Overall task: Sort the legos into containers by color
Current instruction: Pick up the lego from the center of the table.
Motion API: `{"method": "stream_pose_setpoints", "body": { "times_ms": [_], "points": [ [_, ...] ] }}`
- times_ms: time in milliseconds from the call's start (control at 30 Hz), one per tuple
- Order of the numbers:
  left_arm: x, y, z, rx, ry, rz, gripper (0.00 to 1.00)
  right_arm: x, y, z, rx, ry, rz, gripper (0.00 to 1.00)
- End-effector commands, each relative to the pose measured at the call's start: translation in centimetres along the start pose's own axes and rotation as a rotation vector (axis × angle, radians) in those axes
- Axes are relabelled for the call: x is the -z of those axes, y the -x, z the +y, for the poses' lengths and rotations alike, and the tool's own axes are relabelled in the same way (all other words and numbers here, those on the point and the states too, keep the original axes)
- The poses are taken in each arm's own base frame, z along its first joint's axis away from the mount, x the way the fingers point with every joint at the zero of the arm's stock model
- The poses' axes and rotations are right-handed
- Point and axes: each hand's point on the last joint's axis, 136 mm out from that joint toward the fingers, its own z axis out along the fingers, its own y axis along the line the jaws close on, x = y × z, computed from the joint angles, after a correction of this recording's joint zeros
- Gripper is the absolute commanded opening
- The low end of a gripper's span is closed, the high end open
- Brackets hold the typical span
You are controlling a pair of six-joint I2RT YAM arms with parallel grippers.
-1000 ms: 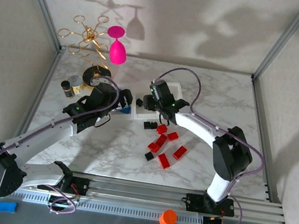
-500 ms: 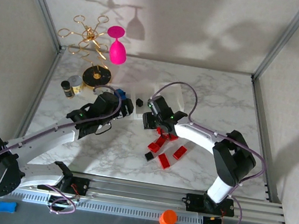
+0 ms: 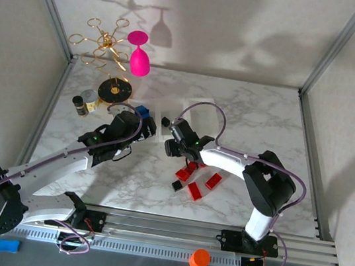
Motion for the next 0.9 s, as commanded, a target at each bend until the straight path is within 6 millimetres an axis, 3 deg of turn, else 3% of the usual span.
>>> {"method": "stream_pose_setpoints", "body": {
  "times_ms": [0, 267, 500, 733, 867],
  "points": [
    [0.5, 0.2, 0.9, 0.009, 0.031, -0.029, 1.0, -0.6, 0.3, 0.8, 0.001, -0.001, -0.011, 0.54],
    [0.7, 0.3, 1.3, 0.005, 0.045, -0.035, 1.0, -0.3, 0.7, -1.3, -0.001, -0.124, -0.027, 0.55],
    [0.5, 0.2, 1.1, 0.006, 0.041, -0.028, 1.0, -0.7, -0.2, -3.4, -0.044, -0.196, 0.004, 0.52],
    [0.6, 0.3, 1.0, 0.003, 0.039, -0.028, 1.0, -0.9, -0.1, -3.8, -0.07, -0.186, 0.012, 0.44],
    [0.6, 0.2, 1.1, 0.002, 0.042, -0.026, 1.0, -1.1, -0.3, -3.9, -0.075, -0.185, 0.023, 0.46]
  ]
}}
